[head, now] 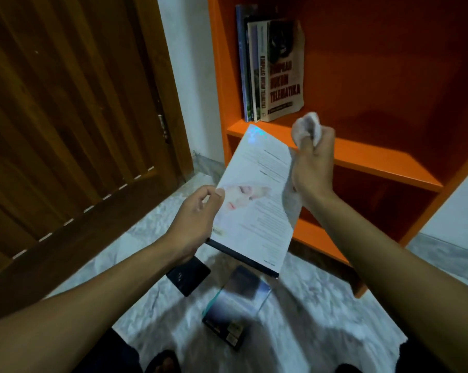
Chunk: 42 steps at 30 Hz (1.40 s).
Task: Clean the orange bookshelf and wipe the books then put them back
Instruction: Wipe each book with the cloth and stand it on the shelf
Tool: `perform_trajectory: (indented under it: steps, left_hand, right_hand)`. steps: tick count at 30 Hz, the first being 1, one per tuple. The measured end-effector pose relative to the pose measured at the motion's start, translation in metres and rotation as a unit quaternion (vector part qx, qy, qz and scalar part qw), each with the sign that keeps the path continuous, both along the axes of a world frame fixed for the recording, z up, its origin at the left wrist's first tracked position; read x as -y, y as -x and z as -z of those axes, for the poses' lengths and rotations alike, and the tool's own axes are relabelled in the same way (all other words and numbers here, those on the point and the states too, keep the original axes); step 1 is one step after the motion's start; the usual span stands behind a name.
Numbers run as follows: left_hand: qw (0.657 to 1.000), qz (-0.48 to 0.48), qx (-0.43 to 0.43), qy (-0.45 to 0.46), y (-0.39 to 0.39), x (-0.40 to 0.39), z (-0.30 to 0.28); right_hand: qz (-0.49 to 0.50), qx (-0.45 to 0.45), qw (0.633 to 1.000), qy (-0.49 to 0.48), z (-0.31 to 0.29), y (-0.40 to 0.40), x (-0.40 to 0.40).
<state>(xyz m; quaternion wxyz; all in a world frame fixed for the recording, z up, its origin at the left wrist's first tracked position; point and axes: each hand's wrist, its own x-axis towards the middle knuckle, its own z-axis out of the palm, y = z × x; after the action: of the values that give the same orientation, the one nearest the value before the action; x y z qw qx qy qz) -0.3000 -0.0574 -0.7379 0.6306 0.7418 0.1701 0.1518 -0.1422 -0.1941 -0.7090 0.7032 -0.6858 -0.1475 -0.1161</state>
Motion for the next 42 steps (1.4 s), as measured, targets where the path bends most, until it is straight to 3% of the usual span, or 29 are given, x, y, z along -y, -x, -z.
perform_trajectory:
  steps: [2, 5, 12, 21, 25, 28, 30, 34, 38, 40, 42]
  left_hand:
    - [0.999, 0.03, -0.005, -0.02, -0.003, 0.012, 0.002]
    - [0.999, 0.037, -0.007, 0.004, -0.008, 0.022, 0.011]
    - [0.988, -0.082, -0.041, 0.124, -0.023, 0.016, 0.025]
    - [0.942, -0.191, -0.013, 0.277, -0.026, -0.015, 0.013]
    - [0.942, -0.209, 0.0, 0.263, -0.021, -0.025, 0.006]
    - [0.941, -0.225, 0.006, 0.255, -0.018, -0.032, 0.001]
    - [0.939, -0.223, 0.011, 0.261, -0.017, -0.037, -0.003]
    - [0.945, -0.221, 0.024, 0.241, -0.01, -0.046, -0.006]
    - [0.953, -0.203, 0.03, 0.225, -0.004, -0.048, -0.009]
    - [0.956, -0.187, 0.028, 0.222, -0.003, -0.045, -0.009]
    - [0.963, -0.165, 0.019, 0.213, -0.003, -0.04, -0.009]
  right_hand:
    - [-0.038, 0.081, 0.99, 0.109, 0.008, 0.0, -0.007]
    - [-0.116, 0.154, 0.962, 0.195, 0.023, 0.013, -0.01]
    - [-0.232, 0.164, 0.92, 0.27, 0.052, 0.065, -0.009]
    - [-0.366, 0.159, 0.882, 0.248, 0.06, 0.099, 0.0]
    - [-0.406, 0.138, 0.882, 0.193, 0.059, 0.105, 0.005]
    - [-0.411, 0.092, 0.884, 0.204, 0.067, 0.096, 0.01]
    - [-0.39, 0.034, 0.892, 0.228, 0.074, 0.082, 0.012]
    - [-0.346, -0.111, 0.873, 0.325, 0.079, 0.058, 0.022]
    - [-0.349, -0.292, 0.882, 0.127, 0.074, 0.047, 0.025]
    - [-0.381, -0.291, 0.875, 0.061, 0.063, 0.048, 0.024]
    - [-0.388, -0.264, 0.881, 0.058, 0.054, 0.053, 0.023]
